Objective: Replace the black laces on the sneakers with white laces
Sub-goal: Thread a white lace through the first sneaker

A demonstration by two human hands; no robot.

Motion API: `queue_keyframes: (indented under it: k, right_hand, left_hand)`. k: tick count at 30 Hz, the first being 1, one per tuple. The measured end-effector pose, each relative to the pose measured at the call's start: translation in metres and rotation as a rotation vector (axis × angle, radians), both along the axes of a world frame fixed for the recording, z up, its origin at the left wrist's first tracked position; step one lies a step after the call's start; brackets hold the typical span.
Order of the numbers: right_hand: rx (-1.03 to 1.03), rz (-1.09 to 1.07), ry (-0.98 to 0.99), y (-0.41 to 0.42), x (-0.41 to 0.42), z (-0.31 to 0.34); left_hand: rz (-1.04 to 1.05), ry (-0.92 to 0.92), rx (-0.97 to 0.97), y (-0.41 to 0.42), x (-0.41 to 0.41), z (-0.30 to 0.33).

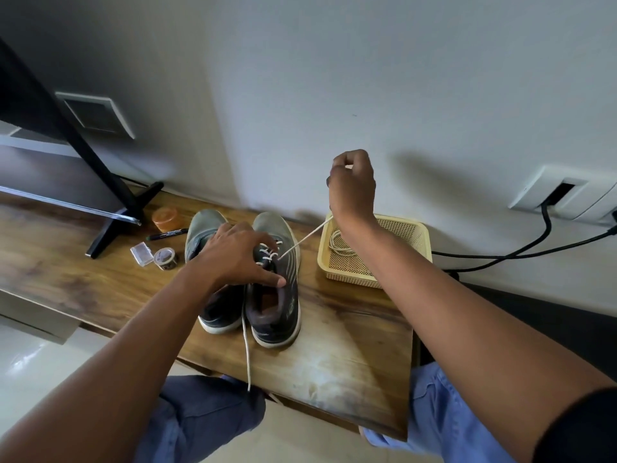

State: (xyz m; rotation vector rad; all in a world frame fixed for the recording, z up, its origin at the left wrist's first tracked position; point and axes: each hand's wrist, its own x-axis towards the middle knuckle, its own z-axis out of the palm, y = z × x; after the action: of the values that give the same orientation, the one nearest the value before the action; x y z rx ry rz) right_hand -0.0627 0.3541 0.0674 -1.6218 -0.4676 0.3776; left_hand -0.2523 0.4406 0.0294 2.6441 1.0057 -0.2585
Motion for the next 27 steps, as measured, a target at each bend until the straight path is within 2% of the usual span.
queue_keyframes:
  k: [3, 5, 9, 12, 17, 20, 27]
  right_hand:
    - [-0.05, 0.113, -0.186, -0.002, -0.005, -0.004]
    - [-0.085, 0.234, -0.237, -0.002, -0.011, -0.009]
    - [-0.128, 0.471, -0.224, -0.007, -0.025, -0.026]
    - [-0.21, 0.543, -0.299, -0.01, -0.04, -0.039]
    - [-0.336, 0.65, -0.448, -0.014, -0.058, -0.051]
    - [-0.356, 0.673, -0.567, -0.019, -0.065, -0.055]
    - [-0.439, 0.699, -0.967, -0.024, -0.078, -0.059]
  left_hand:
    - [0.07, -0.145, 0.002, 0.001, -0.009, 0.006]
    - [0.154, -0.217, 0.034, 0.0, -0.014, 0.008]
    - [0.216, -0.164, 0.087, -0.011, -0.011, 0.007]
    - [0.227, -0.095, 0.09, -0.014, -0.007, 0.007]
    - [0.267, -0.096, 0.061, -0.015, -0.005, 0.008]
    - [0.333, -0.125, -0.042, -0.012, -0.01, 0.011]
    - [0.688, -0.348, -0.454, -0.001, -0.02, -0.001]
